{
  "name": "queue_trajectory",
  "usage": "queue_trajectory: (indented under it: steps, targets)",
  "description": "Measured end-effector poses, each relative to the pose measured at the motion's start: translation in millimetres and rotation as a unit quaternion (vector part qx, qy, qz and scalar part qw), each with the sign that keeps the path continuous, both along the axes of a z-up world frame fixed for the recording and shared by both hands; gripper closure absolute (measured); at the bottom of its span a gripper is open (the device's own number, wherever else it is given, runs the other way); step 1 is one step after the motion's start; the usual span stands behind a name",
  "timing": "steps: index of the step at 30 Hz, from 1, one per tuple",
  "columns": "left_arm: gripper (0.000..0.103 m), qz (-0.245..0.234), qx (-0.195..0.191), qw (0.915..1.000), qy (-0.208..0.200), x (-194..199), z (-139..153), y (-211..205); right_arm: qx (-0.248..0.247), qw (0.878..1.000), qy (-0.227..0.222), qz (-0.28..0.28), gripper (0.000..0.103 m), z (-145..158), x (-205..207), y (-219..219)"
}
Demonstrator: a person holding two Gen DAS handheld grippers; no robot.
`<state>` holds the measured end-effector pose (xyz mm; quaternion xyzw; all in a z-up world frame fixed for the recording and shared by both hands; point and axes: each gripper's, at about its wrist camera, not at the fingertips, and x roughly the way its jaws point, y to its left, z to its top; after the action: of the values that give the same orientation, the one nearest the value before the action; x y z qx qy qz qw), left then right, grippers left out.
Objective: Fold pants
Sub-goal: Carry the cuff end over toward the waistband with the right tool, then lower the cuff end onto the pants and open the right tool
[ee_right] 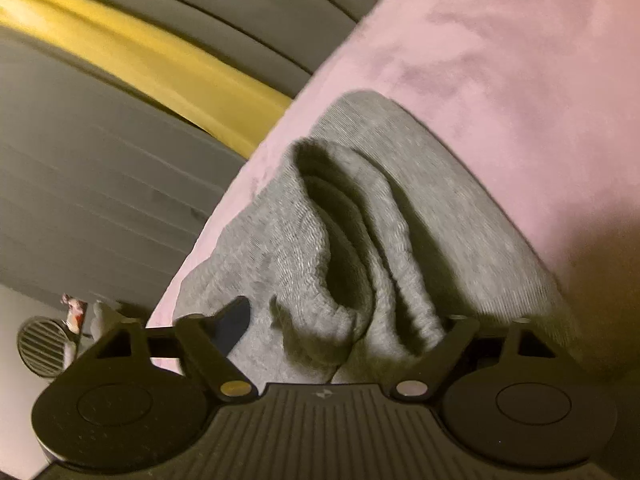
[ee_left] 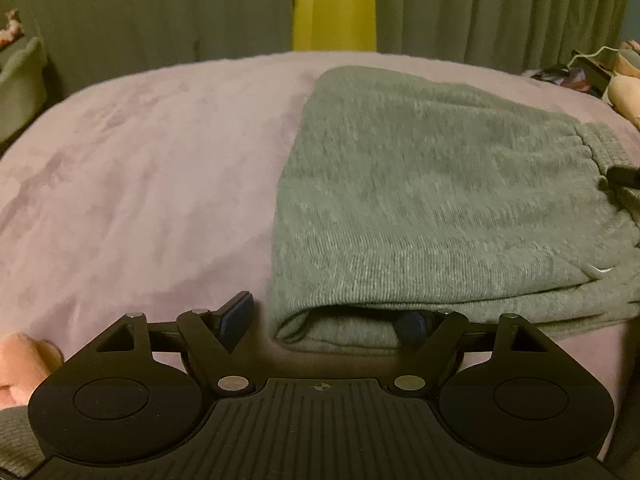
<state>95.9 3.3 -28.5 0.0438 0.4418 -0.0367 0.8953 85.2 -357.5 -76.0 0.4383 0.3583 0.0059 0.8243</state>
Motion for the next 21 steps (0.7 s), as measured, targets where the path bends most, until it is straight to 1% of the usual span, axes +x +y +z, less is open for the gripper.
queue_trajectory:
  steps: [1,4,5,6,7,8,9,10,11,12,13,14,15,16,17,18,19,20,21]
  targets:
    - [0.022,0.002,0.001,1.0000,-0.004,-1,1,0,-0.015,1.000,-0.003,0.001,0.053,3,1,1]
    - [0.025,0.007,0.005,1.0000,-0.005,1,0,0,-0.022,1.000,-0.008,0.005,0.053,4,1,1]
    - [0.026,0.007,0.006,1.0000,-0.001,2,-1,-1,-0.024,1.000,-0.005,0.005,0.051,3,3,2]
    - [0.026,0.009,0.008,0.9999,0.005,5,-4,-1,-0.024,1.000,-0.003,0.004,0.046,3,4,2]
    - [0.026,0.011,0.009,0.9999,0.006,6,-5,0,-0.017,1.000,0.003,0.001,0.046,1,7,2]
    - [0.030,0.012,0.006,0.9999,0.006,8,-5,1,-0.010,1.000,0.008,-0.001,0.046,0,9,1]
    - [0.048,0.013,0.000,0.9999,0.001,8,-4,2,-0.004,1.000,0.011,-0.001,0.050,0,11,1]
    - [0.058,0.013,-0.007,0.9999,-0.007,8,-3,4,-0.006,1.000,0.012,-0.002,0.053,2,15,2]
    - [0.074,0.022,-0.009,0.9995,-0.022,6,1,6,-0.015,1.000,0.011,0.001,0.056,5,19,4]
    - [0.080,0.038,-0.016,0.9976,-0.056,2,9,12,-0.027,1.000,0.007,0.009,0.058,11,22,7]
    - [0.080,0.044,-0.040,0.9948,-0.082,-2,16,18,-0.036,0.999,0.000,0.020,0.059,21,25,10]
    - [0.080,0.049,-0.069,0.9909,-0.104,-7,22,25,-0.036,0.999,-0.020,0.031,0.061,35,28,12]
    - [0.080,0.054,-0.084,0.9884,-0.114,-9,25,30,-0.025,0.998,-0.047,0.036,0.061,48,28,12]
    - [0.080,0.061,-0.087,0.9879,-0.114,-9,26,32,-0.003,0.996,-0.084,0.038,0.061,62,26,9]
    - [0.077,0.062,-0.085,0.9887,-0.107,-8,25,32,0.018,0.992,-0.118,0.040,0.061,71,23,6]
    - [0.073,0.060,-0.083,0.9897,-0.100,-8,23,31,0.046,0.986,-0.157,0.039,0.061,79,19,1]
    - [0.072,0.055,-0.079,0.9899,-0.103,-9,23,28,0.069,0.979,-0.189,0.035,0.061,84,14,-4]
    - [0.071,0.048,-0.069,0.9903,-0.110,-11,24,24,0.070,0.976,-0.203,0.031,0.061,85,10,-6]
    - [0.071,0.041,-0.051,0.9914,-0.113,-12,24,19,0.058,0.976,-0.206,0.024,0.061,84,7,-8]
